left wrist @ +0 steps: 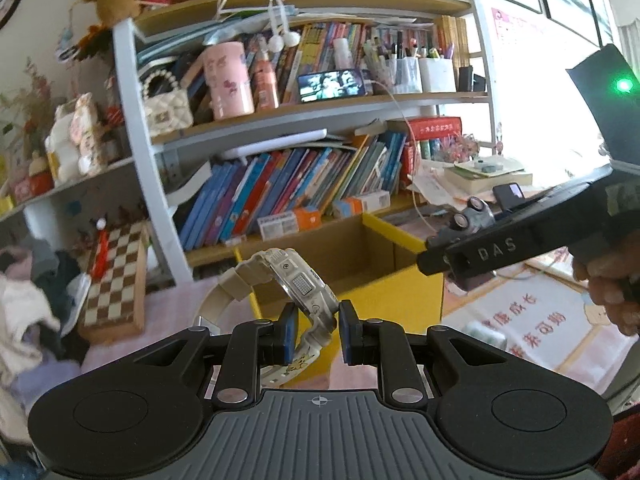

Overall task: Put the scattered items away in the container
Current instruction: 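Lift the watch with the left tool while the right tool carries the truck over the box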

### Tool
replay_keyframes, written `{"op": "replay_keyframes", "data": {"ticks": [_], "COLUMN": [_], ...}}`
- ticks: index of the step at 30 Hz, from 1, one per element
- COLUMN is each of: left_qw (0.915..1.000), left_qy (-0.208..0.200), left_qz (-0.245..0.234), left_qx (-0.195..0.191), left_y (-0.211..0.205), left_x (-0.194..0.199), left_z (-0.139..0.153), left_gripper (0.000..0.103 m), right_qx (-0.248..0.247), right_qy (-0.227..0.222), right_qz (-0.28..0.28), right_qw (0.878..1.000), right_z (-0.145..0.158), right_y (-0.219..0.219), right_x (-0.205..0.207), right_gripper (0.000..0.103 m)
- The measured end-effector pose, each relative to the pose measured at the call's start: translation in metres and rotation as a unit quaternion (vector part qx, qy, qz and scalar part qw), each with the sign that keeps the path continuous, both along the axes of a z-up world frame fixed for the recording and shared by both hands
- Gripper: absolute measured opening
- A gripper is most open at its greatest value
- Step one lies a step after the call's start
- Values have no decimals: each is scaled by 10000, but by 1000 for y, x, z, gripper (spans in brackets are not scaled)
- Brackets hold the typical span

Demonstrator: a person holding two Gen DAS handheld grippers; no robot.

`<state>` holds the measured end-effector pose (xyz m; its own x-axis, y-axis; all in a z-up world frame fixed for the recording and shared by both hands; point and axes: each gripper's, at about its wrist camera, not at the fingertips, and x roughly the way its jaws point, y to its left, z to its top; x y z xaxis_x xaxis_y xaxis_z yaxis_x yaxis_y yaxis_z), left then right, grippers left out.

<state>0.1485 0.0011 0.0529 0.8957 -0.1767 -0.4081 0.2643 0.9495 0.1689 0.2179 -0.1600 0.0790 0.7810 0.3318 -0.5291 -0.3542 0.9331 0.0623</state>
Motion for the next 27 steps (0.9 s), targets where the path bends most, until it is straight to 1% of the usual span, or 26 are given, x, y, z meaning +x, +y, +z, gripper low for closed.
{"op": "replay_keyframes", "data": {"ticks": [2, 6, 13, 19, 22, 27], "left_qw": [10000, 9997, 9975, 9956, 9932, 9865], "left_qy": [3, 68, 202, 561, 768, 1059], "left_qz": [-44, -170, -386, -375, -420, -609], "left_qx": [-1, 190, 550, 652, 762, 1090], "left_y": [-4, -10, -21, -21, -23, -23], "left_x": [13, 39, 85, 132, 153, 191], "left_z": [4, 5, 5, -4, -13, -27], "left_gripper": [20, 20, 20, 20, 20, 20], "right_qx": [12, -55, -462, -928, -1098, -1611], "right_qy": [-47, -85, -122, -211, -164, 98], "right_qz": [100, 359, 1014, 1594, 1818, 2325], "right_qw": [9999, 9993, 9937, 9826, 9771, 9591], "right_z": [5, 9, 10, 5, -2, -20], "right_y": [-3, -7, -5, 7, 14, 31], "right_x": [14, 42, 97, 141, 161, 200], "right_gripper": [61, 61, 61, 61, 61, 61]}}
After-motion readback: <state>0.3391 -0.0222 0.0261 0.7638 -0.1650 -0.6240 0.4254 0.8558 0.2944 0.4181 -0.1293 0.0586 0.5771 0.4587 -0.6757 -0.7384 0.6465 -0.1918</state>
